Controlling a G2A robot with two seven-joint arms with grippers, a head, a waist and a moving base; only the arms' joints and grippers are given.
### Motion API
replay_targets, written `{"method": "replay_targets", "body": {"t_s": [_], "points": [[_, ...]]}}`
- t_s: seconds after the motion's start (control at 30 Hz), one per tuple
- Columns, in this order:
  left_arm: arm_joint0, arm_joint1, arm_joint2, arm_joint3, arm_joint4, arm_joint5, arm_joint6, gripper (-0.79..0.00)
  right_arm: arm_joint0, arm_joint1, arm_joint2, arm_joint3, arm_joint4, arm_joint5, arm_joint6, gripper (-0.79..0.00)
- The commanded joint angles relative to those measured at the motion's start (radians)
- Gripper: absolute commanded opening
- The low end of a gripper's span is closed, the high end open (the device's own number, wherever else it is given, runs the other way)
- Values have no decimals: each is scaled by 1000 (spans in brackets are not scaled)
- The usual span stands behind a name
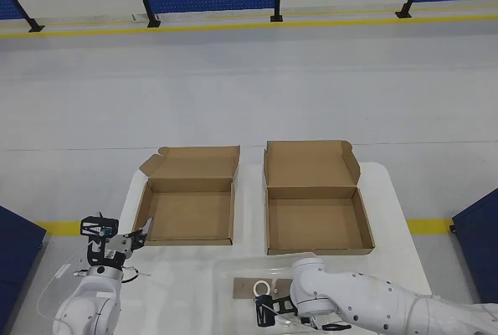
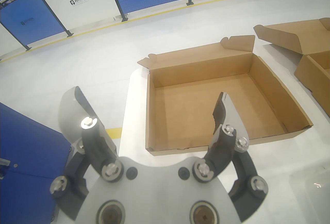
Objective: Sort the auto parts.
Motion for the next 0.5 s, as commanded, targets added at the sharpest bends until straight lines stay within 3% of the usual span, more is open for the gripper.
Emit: {"method": "replay_targets", "body": {"t_s": [0.0,0.27,0.47], "points": [[0,0,0,0,0,0,0,0,2,1,-1,-2,-1,0,0,-449],[0,0,0,0,0,0,0,0,3,-1,-7,-1,-3,6,6,-508],[0,0,0,0,0,0,0,0,1,-8,-7,14,-5,-1,-1,-502]]}}
